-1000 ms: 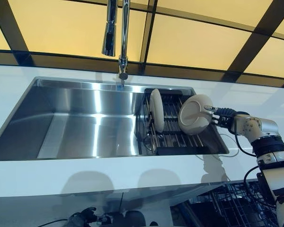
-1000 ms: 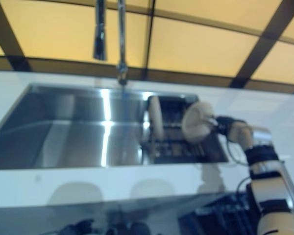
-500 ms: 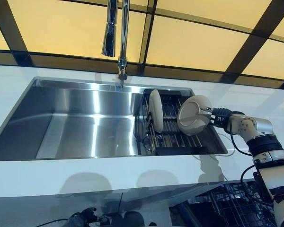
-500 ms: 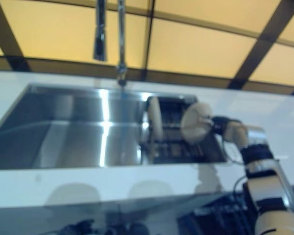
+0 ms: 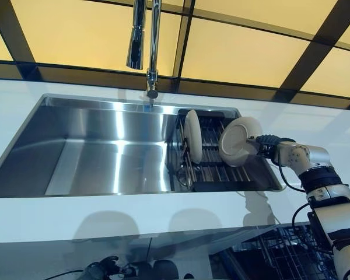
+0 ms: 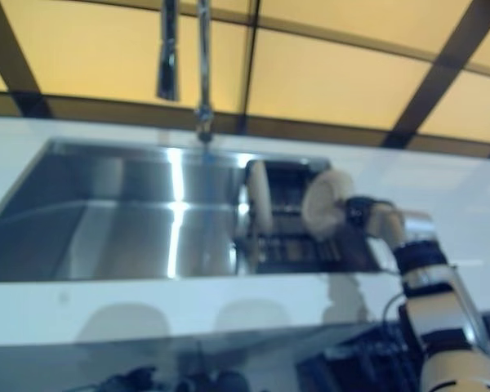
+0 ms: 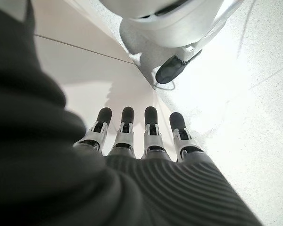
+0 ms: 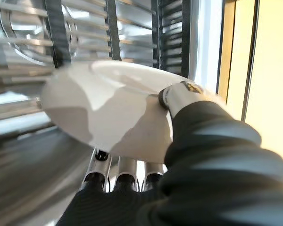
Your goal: Take plates into dishwasher
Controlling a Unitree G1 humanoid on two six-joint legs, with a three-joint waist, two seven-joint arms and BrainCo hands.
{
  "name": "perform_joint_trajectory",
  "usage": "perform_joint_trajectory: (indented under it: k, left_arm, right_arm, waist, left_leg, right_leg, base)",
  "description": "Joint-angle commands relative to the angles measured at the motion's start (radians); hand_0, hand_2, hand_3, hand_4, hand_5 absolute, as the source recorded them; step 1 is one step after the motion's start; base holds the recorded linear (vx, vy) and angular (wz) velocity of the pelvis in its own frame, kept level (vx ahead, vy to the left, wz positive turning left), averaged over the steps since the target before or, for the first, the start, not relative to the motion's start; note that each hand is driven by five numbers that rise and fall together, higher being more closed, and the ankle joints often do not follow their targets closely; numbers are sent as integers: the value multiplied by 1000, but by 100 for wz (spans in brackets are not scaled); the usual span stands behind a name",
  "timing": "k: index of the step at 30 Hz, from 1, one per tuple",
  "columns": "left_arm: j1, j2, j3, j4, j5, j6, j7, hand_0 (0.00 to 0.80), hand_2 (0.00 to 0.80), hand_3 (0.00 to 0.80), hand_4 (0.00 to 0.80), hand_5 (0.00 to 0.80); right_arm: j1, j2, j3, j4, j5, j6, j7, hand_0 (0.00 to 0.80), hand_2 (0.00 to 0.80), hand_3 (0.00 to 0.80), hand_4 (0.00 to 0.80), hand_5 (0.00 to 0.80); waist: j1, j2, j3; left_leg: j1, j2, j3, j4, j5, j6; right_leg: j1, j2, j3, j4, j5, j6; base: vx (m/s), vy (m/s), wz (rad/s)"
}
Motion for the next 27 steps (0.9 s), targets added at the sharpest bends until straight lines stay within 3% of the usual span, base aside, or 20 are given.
perform_joint_trajectory:
  k: [1,5,15,19,27]
  left_arm:
    - [-77,-1,-63,-3,8,-6,-2,0,0,0,0,0]
    - [-79,-3,-64,4,9,-10,2,0,0,0,0,0]
    - [-73,-2,-65,-2,8,-10,0,0,0,0,0,0]
    - [-72,-3,-65,-6,9,-4,2,0,0,0,0,0]
    - [-63,-5,-70,-9,9,-11,4,0,0,0,0,0]
  right_arm:
    - [-129,-51,40,24,8,-21,14,744,744,744,744,744]
    - [-131,-48,39,29,7,-30,6,800,800,800,800,800]
    - [-127,-54,34,16,4,-54,-8,800,800,800,800,800]
    - [-129,-58,32,-6,-29,-114,-25,800,800,800,800,800]
    - [-171,-107,37,-83,-268,-269,-100,800,800,800,800,800]
  waist:
    - [65,42,22]
    - [66,40,23]
    - [66,43,23]
    - [65,43,25]
    - [63,48,25]
  left_leg:
    - [29,1,12,5,-85,16]
    - [30,1,12,5,-85,16]
    - [30,1,10,5,-85,16]
    - [30,1,10,5,-85,15]
    - [34,2,11,5,-86,16]
  right_leg:
    - [-43,-38,-22,68,25,79]
    - [-41,-37,-23,67,24,77]
    - [-40,-37,-24,68,22,76]
    - [-41,-38,-22,69,23,77]
    - [-43,-40,-19,73,21,83]
  base:
    - [0,0,0]
    - [0,0,0]
    - [0,0,0]
    - [0,0,0]
    - [0,0,0]
